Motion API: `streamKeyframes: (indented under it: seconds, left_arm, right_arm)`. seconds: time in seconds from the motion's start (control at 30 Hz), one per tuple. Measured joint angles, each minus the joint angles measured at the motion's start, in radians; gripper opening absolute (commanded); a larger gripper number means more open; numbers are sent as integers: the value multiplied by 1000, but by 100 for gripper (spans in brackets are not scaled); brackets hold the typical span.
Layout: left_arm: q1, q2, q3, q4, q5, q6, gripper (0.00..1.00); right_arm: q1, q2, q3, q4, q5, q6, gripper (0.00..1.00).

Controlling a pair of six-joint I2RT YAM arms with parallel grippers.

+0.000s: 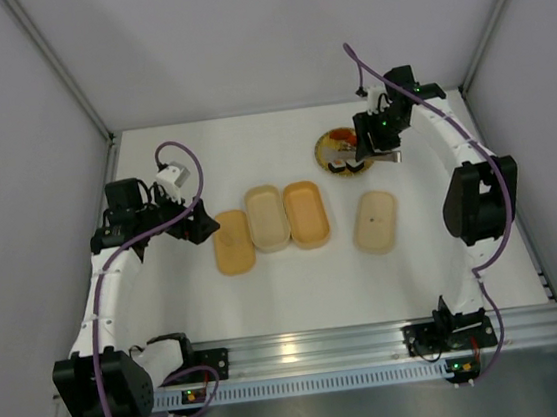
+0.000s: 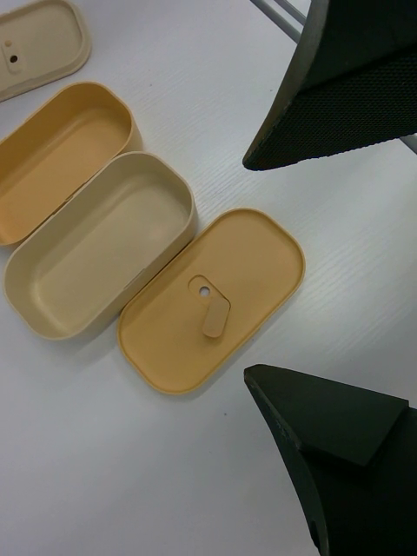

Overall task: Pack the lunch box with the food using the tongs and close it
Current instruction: Pick up the fake food from the plate.

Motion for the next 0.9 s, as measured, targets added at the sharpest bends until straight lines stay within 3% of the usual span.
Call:
streamKeyframes:
  seconds: [0.9]
  left_arm:
    - [0, 0, -3, 0, -8, 7, 98]
  right_arm:
    - [26, 50, 13, -11, 28, -4, 48]
